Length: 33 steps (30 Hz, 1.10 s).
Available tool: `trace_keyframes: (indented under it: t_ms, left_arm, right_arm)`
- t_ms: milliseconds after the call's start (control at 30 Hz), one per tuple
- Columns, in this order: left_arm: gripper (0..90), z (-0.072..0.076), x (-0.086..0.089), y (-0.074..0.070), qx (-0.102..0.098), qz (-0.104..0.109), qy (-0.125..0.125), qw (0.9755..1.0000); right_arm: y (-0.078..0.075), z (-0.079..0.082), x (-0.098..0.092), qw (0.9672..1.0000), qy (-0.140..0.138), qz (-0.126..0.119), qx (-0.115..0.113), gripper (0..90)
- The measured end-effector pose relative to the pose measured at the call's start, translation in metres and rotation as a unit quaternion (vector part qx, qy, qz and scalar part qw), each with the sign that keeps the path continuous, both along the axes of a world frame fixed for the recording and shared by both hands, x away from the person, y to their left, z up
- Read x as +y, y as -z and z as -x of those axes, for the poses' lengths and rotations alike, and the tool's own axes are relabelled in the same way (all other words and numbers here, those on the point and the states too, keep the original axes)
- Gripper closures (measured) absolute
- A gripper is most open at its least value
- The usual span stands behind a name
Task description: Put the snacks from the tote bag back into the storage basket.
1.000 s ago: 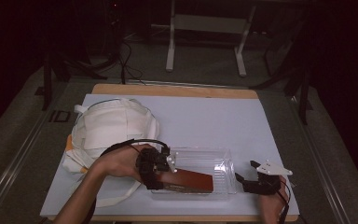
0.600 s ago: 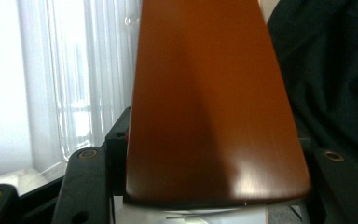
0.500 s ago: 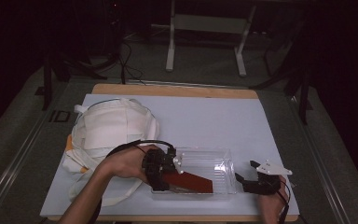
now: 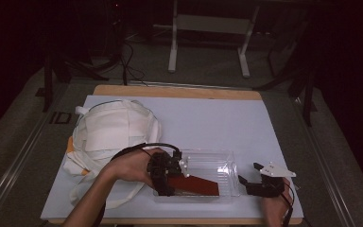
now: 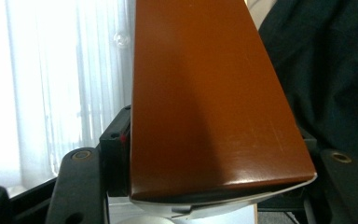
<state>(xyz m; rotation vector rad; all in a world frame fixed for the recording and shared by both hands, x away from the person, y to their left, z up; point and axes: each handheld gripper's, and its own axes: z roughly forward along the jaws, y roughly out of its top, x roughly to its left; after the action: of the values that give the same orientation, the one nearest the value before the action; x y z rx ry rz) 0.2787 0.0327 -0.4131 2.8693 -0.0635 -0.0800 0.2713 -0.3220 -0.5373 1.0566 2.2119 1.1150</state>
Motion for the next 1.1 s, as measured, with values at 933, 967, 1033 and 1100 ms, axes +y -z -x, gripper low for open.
trace_keyframes:
  t_ms: [933, 967, 1033, 1100]
  left_arm:
    - [29.0, -0.001, -0.007, 0.022, 0.030, -0.037, -0.020, 0.9987]
    - [28.6, -0.001, -0.007, 0.023, 0.032, -0.038, -0.022, 0.9986]
    - [27.5, -0.001, -0.007, 0.024, 0.032, -0.044, -0.021, 0.9983]
    - [26.9, -0.001, -0.007, 0.027, 0.035, -0.051, -0.023, 0.9978]
  right_arm:
    - [0.000, 0.000, 0.001, 1.0000, -0.001, 0.007, 0.002, 17.4]
    - [0.000, 0.000, 0.001, 1.0000, 0.000, 0.006, 0.002, 17.3]
    - [0.000, 0.000, 0.001, 1.0000, -0.001, 0.006, 0.002, 17.3]
    - [0.000, 0.000, 0.001, 1.0000, -0.001, 0.006, 0.002, 17.4]
